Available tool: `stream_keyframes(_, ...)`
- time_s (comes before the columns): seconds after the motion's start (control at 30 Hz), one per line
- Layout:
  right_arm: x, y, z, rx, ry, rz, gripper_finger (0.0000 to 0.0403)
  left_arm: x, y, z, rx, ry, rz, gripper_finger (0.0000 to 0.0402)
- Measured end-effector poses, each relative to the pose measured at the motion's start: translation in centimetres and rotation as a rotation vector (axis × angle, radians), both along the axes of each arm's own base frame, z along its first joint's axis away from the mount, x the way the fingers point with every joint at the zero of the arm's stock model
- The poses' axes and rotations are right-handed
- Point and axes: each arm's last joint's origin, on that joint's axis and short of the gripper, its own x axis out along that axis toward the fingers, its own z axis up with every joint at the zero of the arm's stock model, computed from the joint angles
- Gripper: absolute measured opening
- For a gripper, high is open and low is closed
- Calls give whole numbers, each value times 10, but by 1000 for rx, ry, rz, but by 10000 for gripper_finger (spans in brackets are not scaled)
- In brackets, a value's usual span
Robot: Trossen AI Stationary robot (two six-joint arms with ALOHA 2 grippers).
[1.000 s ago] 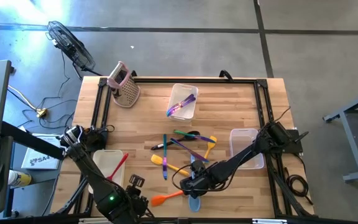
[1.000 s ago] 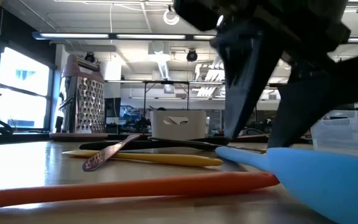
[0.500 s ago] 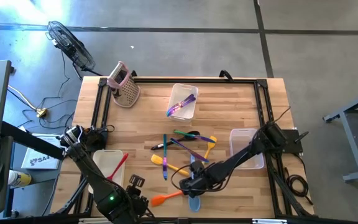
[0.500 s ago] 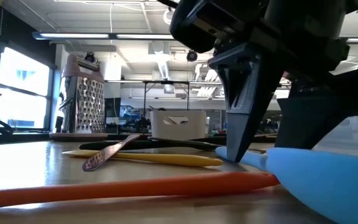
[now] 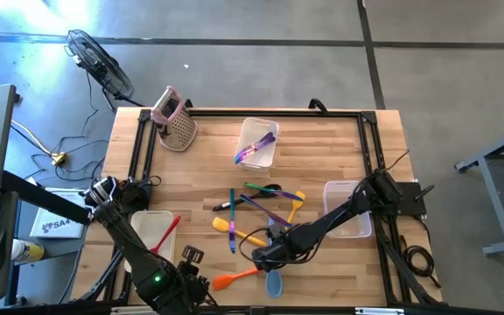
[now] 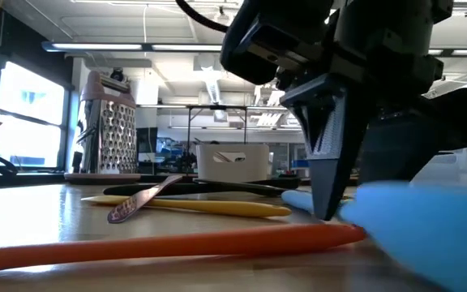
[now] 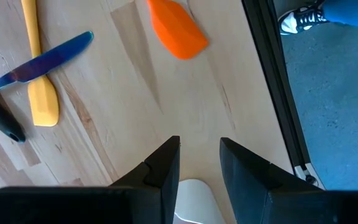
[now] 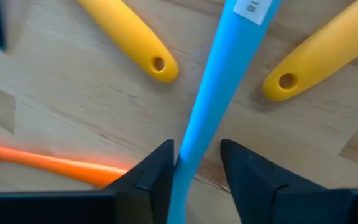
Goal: Pick & Place Kitchen Items
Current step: Put the blue serving spoon into the transparent bin
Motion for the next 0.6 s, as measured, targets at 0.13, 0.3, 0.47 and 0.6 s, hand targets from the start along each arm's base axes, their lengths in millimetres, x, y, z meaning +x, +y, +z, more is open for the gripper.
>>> stream_keyframes(0.13, 0, -1, -1, 9, 16, 0, 82, 0, 0, 0, -1, 0, 4, 109)
stream_keyframes(0.3, 0, -1, -1, 20, 18, 3, 43, -2, -2, 0, -4, -4, -2, 109)
stream_keyframes(0.47, 0, -1, -1, 26, 20, 24, 51, -5, -6, 0, -16, -12, -15, 109)
stream_keyframes(0.6, -1, 0, -1, 52, 29, 36, 56, -5, -6, 0, -15, -11, -15, 109)
